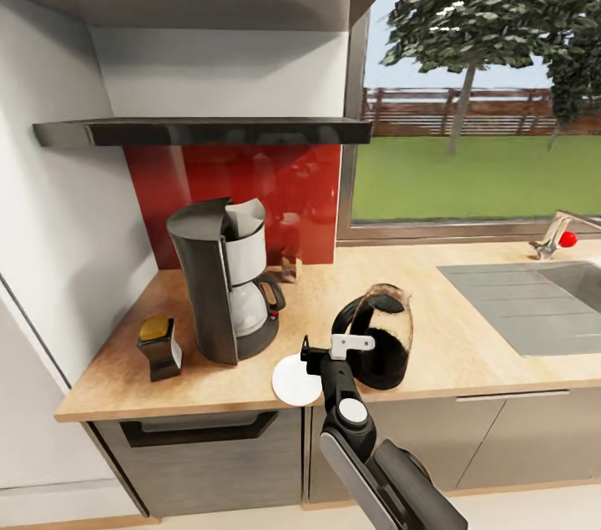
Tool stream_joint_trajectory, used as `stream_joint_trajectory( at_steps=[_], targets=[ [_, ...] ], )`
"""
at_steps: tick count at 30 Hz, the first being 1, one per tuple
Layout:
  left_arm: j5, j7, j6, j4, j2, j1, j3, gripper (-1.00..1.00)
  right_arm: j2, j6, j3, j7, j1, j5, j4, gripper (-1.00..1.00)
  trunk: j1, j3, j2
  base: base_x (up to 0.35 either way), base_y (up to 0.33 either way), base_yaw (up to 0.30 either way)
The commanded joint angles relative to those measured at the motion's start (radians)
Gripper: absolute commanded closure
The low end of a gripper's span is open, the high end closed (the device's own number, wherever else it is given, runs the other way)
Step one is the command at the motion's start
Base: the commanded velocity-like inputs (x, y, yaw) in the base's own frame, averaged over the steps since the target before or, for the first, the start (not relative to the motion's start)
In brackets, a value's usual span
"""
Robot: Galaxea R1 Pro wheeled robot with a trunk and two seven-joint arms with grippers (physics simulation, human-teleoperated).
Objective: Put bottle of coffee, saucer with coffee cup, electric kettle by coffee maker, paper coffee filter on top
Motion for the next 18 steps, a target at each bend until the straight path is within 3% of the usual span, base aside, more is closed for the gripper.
stream_joint_trajectory(
  at_steps=[1, 18],
  targets=[
    [-0.008, -0.007, 0.001, -0.003, -0.001, 0.000, 0.009, -1.00, 0.000, 0.005, 0.002, -0.007, -0.001, -0.004, -0.001, -1.00, 0.001, -0.002, -0.002, 0.279, -0.120, 0.000],
    [-0.006, -0.007, 0.002, -0.003, -0.001, 0.000, 0.009, -1.00, 0.000, 0.005, 0.002, -0.007, -0.002, -0.004, -0.001, -1.00, 0.001, -0.002, -0.002, 0.093, -0.059, 0.000]
  ],
)
